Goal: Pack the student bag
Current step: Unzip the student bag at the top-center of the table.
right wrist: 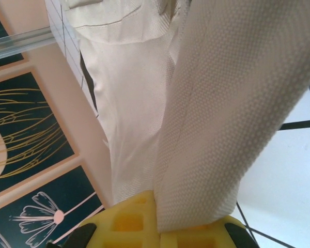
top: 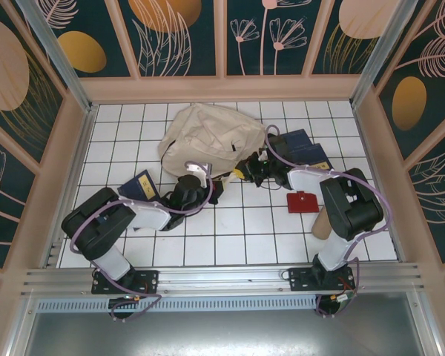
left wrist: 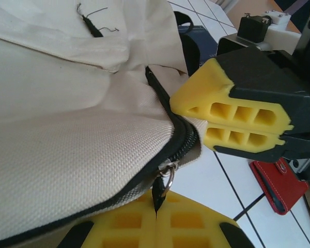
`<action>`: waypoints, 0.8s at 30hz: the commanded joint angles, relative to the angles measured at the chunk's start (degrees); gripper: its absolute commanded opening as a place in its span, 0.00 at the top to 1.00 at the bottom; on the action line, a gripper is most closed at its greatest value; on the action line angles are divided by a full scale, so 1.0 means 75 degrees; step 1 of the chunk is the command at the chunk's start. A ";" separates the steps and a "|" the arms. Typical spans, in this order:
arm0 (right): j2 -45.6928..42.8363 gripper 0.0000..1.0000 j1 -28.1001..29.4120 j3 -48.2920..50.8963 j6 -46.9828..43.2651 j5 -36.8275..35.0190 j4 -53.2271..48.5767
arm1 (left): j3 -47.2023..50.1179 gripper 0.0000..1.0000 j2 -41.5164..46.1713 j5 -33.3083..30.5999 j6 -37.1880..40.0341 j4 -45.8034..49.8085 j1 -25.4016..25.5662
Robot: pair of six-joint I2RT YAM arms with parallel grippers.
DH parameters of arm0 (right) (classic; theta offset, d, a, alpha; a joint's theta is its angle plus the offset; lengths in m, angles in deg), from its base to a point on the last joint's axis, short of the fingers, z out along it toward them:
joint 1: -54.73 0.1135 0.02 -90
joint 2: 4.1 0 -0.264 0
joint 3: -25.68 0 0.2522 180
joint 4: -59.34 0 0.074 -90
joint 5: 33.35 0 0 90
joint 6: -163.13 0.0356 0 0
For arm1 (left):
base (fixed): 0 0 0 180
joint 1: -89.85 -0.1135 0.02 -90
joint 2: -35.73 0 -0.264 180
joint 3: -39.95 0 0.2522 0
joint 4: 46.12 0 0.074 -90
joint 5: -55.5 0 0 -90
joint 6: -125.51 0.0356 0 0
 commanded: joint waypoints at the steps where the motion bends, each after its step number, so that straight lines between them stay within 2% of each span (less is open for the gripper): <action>1: -0.0098 1.00 -0.0130 -0.0269 -0.0686 -0.0629 -0.0697 | 0.0240 1.00 0.0495 -0.0066 0.0186 0.0467 -0.0048; 14: -0.0143 1.00 -0.0841 -0.0143 -0.1816 -0.1636 -0.1346 | 0.0298 1.00 0.1339 -0.0316 0.0321 0.2295 -0.0338; 24: 0.0168 0.98 -0.1835 -0.0683 -0.3535 -0.1868 -0.1470 | -0.0323 1.00 0.1746 -0.0134 0.0915 0.3783 -0.1012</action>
